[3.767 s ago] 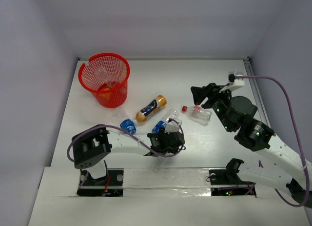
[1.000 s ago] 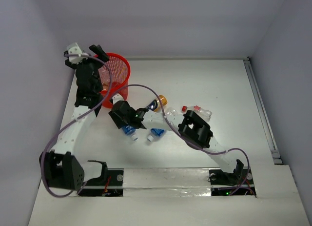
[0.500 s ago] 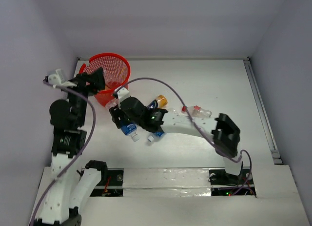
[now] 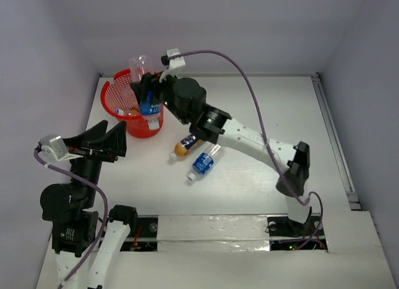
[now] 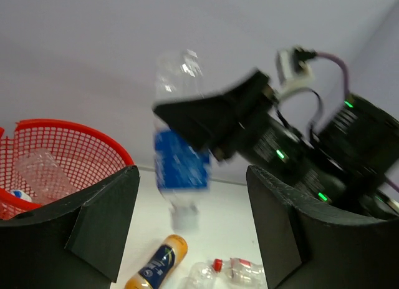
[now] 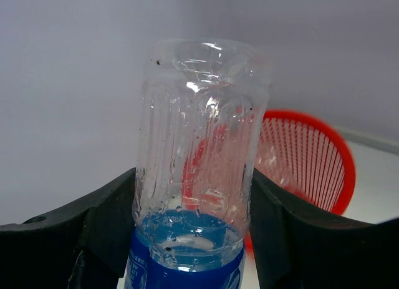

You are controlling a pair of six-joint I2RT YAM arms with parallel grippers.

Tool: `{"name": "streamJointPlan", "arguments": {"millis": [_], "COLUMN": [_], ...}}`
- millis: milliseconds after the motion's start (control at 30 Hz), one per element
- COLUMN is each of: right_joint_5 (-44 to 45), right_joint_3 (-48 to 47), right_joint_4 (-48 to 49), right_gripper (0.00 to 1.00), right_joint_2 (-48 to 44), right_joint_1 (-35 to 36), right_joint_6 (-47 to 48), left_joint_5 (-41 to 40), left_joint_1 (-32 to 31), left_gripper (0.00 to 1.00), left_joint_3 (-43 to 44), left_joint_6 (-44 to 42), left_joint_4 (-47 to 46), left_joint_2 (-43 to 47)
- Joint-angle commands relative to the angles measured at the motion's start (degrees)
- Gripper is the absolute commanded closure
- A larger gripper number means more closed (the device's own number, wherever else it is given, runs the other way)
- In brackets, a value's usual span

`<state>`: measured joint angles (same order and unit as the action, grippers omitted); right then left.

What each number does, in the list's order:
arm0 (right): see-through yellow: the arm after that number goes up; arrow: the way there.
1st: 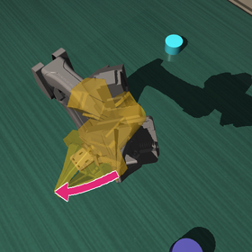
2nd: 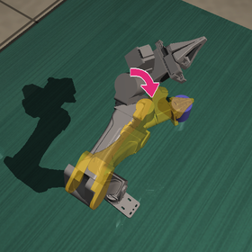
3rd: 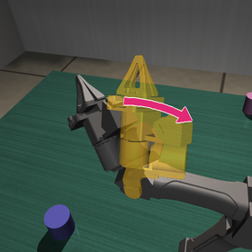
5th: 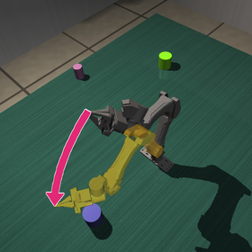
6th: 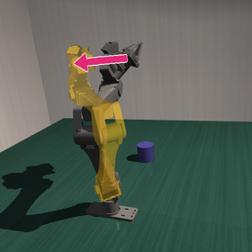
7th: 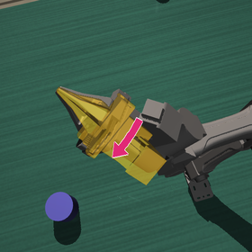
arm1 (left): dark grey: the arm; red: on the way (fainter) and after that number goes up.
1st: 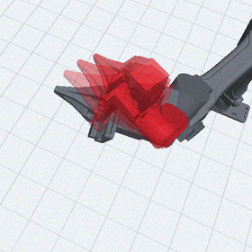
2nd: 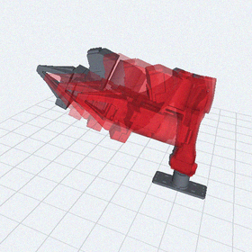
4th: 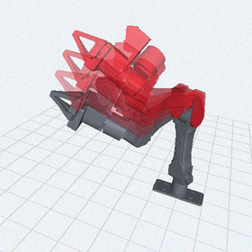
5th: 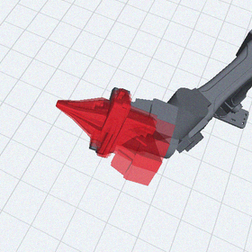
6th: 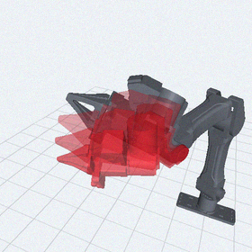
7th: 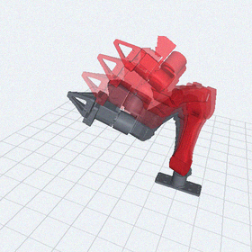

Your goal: Put the plastic bottles in the bin

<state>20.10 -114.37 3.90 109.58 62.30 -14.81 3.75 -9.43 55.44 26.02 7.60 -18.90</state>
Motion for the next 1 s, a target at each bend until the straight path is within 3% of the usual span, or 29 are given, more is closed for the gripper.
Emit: {"name": "streamJointPlan", "arguments": {"millis": [0,100,233,433,733,967], "right_joint_5": [3.71,4.95,5.12,3.37,1.7,-1.81], "right_joint_3": [-11.64,-21.12,-23.79,-35.81,-36.72,-34.44], "right_joint_4": [5.94,8.22,17.0,18.16,19.83,18.07], "right_gripper": [0.58,0.58,0.59,0.55,0.46,0.11], "right_joint_2": [9.29,17.21,22.76,32.61,36.85,35.36], "right_joint_1": [-3.23,-5.08,-6.4,-8.95,-10.01,-10.01], "right_joint_6": [0.74,1.01,3.29,4.52,4.87,4.61], "left_joint_5": [1.53,1.35,0.73,1.52,2.67,3.45], "left_joint_1": [-1.9,-3.31,-4.46,-5.6,-5.6,-5.6], "left_gripper": [0.34,0.34,0.35,0.35,0.35,0.35], "left_joint_3": [-2.35,-4.37,-6.3,-7.98,-10.26,-10.62], "left_joint_6": [0.52,0.26,1.31,1.49,2.45,3.77], "left_joint_4": [0.14,-0.13,-0.39,-0.3,-2.76,-3.11], "left_joint_2": [0.97,1.32,2.19,2.2,0.88,-0.18]}}
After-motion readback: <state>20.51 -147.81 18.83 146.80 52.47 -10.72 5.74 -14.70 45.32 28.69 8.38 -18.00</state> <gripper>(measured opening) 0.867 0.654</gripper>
